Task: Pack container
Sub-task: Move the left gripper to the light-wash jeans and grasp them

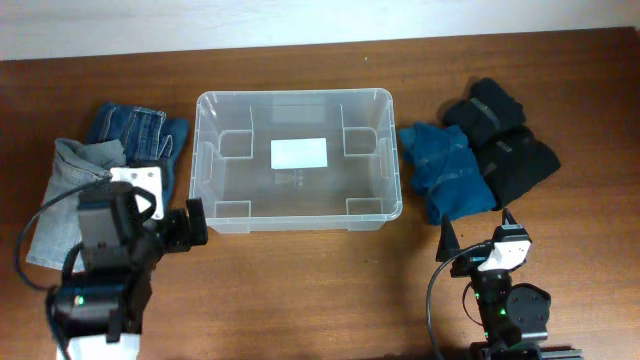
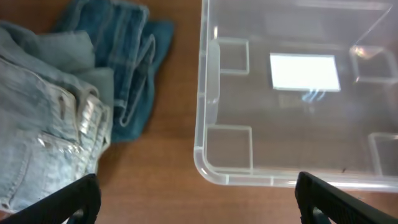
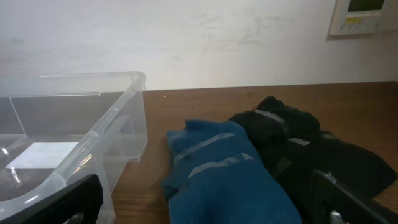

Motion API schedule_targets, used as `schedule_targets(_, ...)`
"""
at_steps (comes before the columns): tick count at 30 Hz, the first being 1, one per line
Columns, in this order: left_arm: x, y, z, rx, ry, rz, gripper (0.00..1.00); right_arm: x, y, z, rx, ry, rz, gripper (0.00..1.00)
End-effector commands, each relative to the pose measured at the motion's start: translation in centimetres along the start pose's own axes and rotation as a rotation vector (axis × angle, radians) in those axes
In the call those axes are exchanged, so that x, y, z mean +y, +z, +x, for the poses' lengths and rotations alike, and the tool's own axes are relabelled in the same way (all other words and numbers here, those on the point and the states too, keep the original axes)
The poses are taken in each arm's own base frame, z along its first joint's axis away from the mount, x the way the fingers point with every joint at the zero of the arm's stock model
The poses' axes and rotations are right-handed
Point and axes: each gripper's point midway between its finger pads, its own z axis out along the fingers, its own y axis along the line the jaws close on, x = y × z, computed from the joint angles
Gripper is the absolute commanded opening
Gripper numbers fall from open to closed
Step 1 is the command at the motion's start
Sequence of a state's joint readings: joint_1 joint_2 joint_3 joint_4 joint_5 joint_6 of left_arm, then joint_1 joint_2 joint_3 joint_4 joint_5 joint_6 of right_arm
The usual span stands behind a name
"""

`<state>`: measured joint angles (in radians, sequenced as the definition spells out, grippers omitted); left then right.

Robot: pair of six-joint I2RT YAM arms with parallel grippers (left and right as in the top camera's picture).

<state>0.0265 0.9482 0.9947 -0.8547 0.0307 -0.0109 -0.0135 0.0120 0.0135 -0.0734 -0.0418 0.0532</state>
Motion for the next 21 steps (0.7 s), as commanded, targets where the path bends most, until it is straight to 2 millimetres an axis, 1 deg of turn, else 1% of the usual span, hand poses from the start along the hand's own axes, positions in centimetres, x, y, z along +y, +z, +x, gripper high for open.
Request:
schedule_targets(1, -1.3, 1.2, 0.4, 0.059, 0.021, 0.083, 0.99, -0.4, 0.0, 0.3, 0.002, 0.004, 0.021, 0.98)
schedule_targets(2, -1.6, 1.6, 0.6, 0.077, 0.019, 0.099, 0.99, -0.4, 0.0, 0.3, 0.002, 0.004, 0.021, 0.98)
schedule_targets(4, -1.6, 2.4, 1.2, 0.117, 0.016, 0.098, 0.99, -0.4, 0.0, 0.3, 0.002, 0.004, 0.021, 0.98)
schedule_targets(6, -0.7, 3.3, 1.7, 0.157, 0.016, 0.053, 0.99, -0.4, 0.0, 0.3, 0.002, 0.004, 0.021, 0.98)
schedule_targets(8, 0.5, 4.1, 2.3, 0.196, 0.021, -0.015, 0.99, -0.4, 0.0, 0.3, 0.002, 0.004, 0.021, 0.98)
schedule_targets(10, 2.8, 4.9, 3.3, 0.256, 0.033, -0.146, 0.99, -0.4, 0.0, 0.3, 0.002, 0.004, 0.021, 0.98)
schedule_targets(14, 5.7, 5.5, 3.9, 0.29, -0.045, -0.335, 0.99, -0.4, 0.0, 0.3, 0.002, 0.004, 0.021, 0.98)
schedule_targets(17, 7.0, 5.6, 4.1, 0.295, -0.091, -0.421, 0.99, -0.4, 0.0, 0.3, 0.002, 0.004, 0.021, 0.98)
schedule_targets(21, 8.3, 5.9, 4.2, 0.287, -0.173, -0.472, 0.99, -0.4, 0.0, 0.3, 0.002, 0.004, 0.021, 0.98)
